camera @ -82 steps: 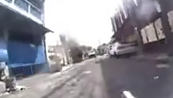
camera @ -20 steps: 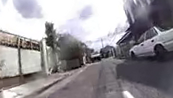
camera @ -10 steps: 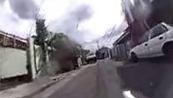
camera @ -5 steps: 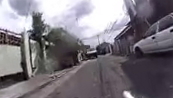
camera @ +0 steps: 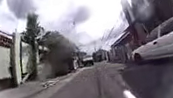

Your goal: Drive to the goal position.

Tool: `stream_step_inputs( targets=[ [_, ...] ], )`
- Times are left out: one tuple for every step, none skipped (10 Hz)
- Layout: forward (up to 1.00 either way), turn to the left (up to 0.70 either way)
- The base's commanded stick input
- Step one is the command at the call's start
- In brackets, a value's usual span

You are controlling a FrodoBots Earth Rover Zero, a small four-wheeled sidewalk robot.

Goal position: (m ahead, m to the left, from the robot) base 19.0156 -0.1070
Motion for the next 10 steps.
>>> stream_step_inputs(
  targets=[
    [0.85, 0.00],
    [0.85, 0.00],
    [0.85, 0.00],
    [0.85, -0.01],
    [0.85, -0.10],
    [0.85, -0.26],
    [0.85, -0.33],
    [0.85, -0.34],
    [0.85, -0.34],
    [0.85, -0.34]
  ],
)
